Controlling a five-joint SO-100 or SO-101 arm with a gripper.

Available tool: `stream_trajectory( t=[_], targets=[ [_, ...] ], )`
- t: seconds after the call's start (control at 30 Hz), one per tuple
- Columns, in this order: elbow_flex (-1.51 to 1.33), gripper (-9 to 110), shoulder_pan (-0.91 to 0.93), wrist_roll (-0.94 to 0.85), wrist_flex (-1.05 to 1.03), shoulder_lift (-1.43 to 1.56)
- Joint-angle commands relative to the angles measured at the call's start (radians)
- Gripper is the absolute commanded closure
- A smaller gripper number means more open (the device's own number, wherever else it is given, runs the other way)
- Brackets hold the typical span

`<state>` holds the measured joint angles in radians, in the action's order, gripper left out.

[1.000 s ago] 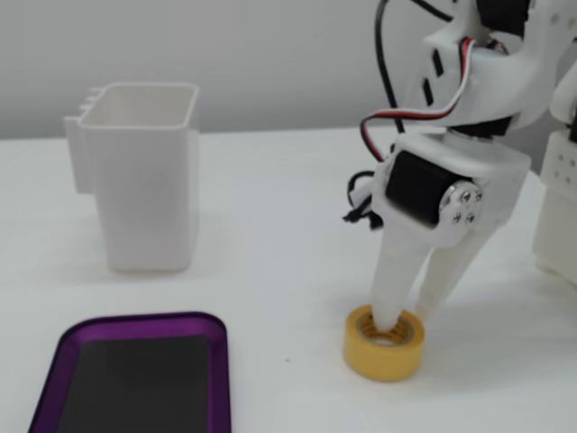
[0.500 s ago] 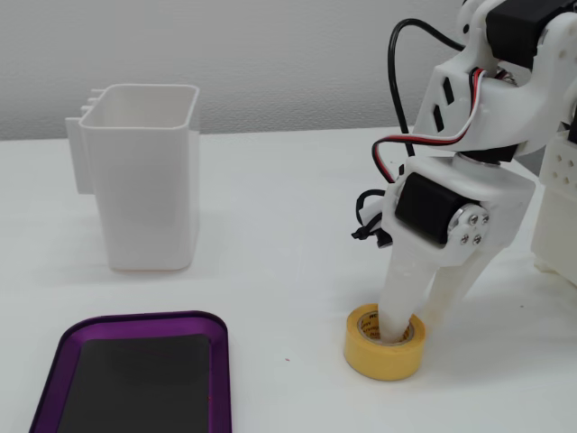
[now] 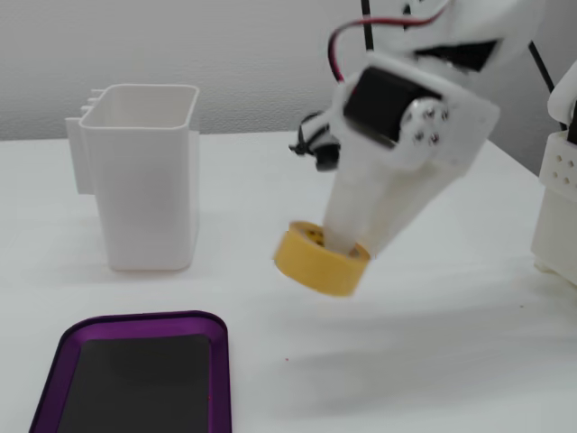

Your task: Pick up the yellow tape and place it in the box.

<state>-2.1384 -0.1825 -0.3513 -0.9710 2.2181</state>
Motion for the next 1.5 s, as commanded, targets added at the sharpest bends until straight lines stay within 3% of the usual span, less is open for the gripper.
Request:
stream_trajectory(
  t=[0.0, 0.37, 0.9, 1.17, 1.47],
  targets=[
    [0.204, 102, -0.008, 0.003, 0.025, -0.006],
    [0.337, 102, 0.003, 0.003, 0.250, -0.382],
    [0.472, 102, 0.003, 0.002, 0.255, -0.719],
    [0.474, 92, 0.009, 0.002, 0.222, -0.715],
    [0.606, 91, 0.012, 0.115, -0.080, -0.385]
  ],
)
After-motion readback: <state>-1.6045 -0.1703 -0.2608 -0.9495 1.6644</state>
